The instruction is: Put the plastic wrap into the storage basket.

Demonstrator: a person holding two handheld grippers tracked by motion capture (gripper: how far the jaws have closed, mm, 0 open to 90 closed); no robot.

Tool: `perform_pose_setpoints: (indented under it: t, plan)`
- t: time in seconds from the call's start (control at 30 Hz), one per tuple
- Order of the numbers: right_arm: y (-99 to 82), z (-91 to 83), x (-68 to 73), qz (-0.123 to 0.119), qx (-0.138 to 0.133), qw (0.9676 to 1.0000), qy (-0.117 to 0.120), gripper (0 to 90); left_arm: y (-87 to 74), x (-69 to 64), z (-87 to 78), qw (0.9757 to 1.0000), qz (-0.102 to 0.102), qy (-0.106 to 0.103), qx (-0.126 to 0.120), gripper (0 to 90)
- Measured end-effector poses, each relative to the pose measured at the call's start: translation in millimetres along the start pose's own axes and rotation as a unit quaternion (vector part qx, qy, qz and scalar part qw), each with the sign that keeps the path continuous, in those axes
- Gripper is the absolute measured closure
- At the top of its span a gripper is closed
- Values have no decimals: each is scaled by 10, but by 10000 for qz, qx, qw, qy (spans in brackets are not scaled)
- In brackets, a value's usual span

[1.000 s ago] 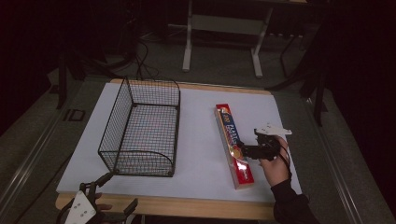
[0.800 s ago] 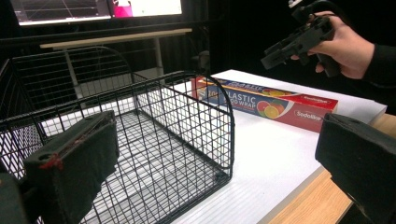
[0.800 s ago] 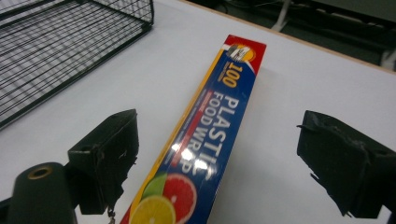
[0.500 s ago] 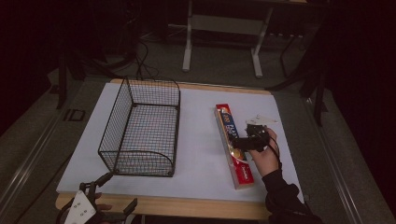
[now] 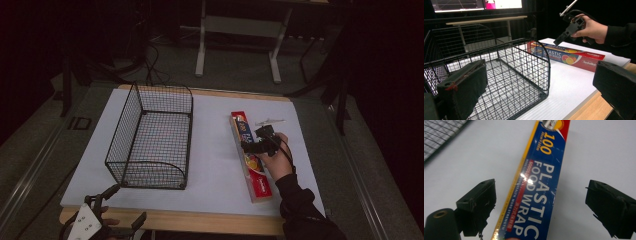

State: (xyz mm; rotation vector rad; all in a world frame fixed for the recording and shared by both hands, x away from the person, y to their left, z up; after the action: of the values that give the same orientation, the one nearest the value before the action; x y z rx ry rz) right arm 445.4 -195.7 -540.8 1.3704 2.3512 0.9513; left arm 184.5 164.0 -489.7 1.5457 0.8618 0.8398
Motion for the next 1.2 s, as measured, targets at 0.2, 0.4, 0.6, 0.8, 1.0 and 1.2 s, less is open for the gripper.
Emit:
perform_pose_setpoints:
  t: [0.2, 0.4, 0.6, 0.8, 1.0, 1.2]
  plan:
    - [-33, 98, -58, 236, 274, 9993, -106, 101, -9, 7, 6, 10000, -6, -9, 25, 1]
    - [-43, 197, -33, 379, 568, 9977, 24, 103, -7, 22, 3, 10000, -72, 0, 7, 1]
    - [-113, 302, 35, 498, 1017, 9936, 20, 158, -7, 18, 3, 10000, -56, -2, 6, 1]
    - [-153, 335, 42, 546, 1224, 9910, -72, 243, -11, 15, 4, 10000, -38, 0, 20, 1]
    - [-141, 359, 95, 538, 1648, 9847, -175, 322, -11, 14, 5, 10000, -36, 3, 24, 1]
    - [-134, 377, 96, 646, 1907, 9791, -274, 349, -15, 10, 9, 10000, -23, 3, 38, 1]
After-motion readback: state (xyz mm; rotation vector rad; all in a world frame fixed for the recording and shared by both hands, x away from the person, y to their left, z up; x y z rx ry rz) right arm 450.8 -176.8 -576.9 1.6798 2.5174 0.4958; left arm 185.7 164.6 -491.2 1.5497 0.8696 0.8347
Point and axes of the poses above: each handheld gripper's, and its own axes: z roughly forward along the jaws, y roughly out of its top, x roughly to its left, the point moved 8 cm from there along z, roughly forward along the jaws, and after that the axes turned 8 degrees about y, right-handed, at the moved point
